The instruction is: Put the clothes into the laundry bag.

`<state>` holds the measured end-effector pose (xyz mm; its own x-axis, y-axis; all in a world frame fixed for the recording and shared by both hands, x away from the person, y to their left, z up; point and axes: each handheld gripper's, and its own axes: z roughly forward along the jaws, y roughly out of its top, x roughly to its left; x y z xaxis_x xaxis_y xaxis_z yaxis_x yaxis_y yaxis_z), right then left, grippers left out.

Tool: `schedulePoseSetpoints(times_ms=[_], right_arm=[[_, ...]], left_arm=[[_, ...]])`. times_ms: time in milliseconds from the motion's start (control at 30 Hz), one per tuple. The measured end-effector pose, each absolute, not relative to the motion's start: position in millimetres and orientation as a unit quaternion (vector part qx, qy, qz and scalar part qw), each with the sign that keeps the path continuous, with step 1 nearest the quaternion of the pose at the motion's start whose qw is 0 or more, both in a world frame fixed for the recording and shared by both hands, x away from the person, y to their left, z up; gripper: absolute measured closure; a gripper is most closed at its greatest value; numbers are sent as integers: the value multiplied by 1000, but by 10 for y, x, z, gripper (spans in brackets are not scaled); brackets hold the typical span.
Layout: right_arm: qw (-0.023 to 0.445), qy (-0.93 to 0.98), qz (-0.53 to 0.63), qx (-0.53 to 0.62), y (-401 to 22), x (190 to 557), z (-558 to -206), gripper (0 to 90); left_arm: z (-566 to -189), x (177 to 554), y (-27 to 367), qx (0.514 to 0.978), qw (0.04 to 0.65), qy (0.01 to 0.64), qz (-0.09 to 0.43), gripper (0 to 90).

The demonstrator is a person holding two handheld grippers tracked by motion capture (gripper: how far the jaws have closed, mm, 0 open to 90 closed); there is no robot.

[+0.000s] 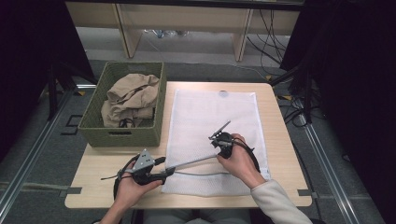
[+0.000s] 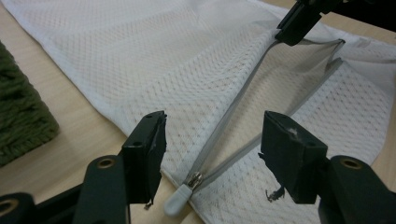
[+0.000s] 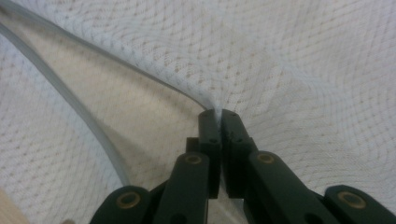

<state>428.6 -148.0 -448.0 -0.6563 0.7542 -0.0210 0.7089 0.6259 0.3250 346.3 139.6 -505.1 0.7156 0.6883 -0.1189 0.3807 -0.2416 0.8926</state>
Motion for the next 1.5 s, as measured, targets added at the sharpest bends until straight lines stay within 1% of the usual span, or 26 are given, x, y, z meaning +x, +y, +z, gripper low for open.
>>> schedulePoseSetpoints(times_ms=[67, 133, 233, 400, 600, 867, 900, 933, 1067, 1100, 1200, 1300, 1400, 1433, 1500], right_arm=[[84, 894, 156, 412, -1479, 4281, -4447, 892], [77, 891, 168, 414, -1482, 4282, -4421, 892], [92, 885, 181, 419, -1478, 4280, -4373, 893], [109, 877, 201, 423, -1478, 4283, -4302, 894], [119, 862, 227, 437, -1469, 4284, -4207, 894], [137, 860, 248, 424, -1491, 4314, -4134, 894], [132, 856, 252, 432, -1481, 4303, -4115, 894], [137, 854, 255, 433, -1480, 4299, -4101, 894], [149, 856, 265, 418, -1489, 4310, -4059, 894], [143, 850, 269, 429, -1475, 4293, -4039, 894], [146, 848, 275, 429, -1477, 4280, -3998, 894], [157, 847, 283, 422, -1481, 4285, -3967, 894], [154, 847, 284, 422, -1482, 4282, -3943, 894], [160, 845, 286, 422, -1482, 4292, -3941, 894], [156, 846, 291, 418, -1480, 4296, -3933, 894]], left_arm=[[-5035, 3450, 1391, 767, 518, 343, 158, 407], [-5017, 3447, 1401, 764, 525, 338, 164, 408], [-4997, 3440, 1414, 759, 528, 340, 170, 408], [-4989, 3430, 1408, 749, 540, 345, 171, 408], [-4962, 3419, 1413, 745, 551, 334, 173, 422], [-4954, 3410, 1416, 741, 553, 335, 181, 422], [-4951, 3422, 1421, 743, 556, 325, 181, 422], [-4949, 3406, 1412, 738, 557, 337, 179, 422], [-4938, 3398, 1409, 736, 558, 336, 183, 421], [-4937, 3400, 1405, 733, 563, 335, 183, 420], [-4920, 3398, 1416, 738, 559, 327, 190, 418], [-4914, 3397, 1411, 734, 564, 327, 190, 417], [-4868, 3393, 1419, 731, 564, 334, 191, 415], [-4849, 3408, 1430, 732, 566, 326, 193, 415], [-4778, 3430, 1457, 730, 567, 327, 198, 422]])
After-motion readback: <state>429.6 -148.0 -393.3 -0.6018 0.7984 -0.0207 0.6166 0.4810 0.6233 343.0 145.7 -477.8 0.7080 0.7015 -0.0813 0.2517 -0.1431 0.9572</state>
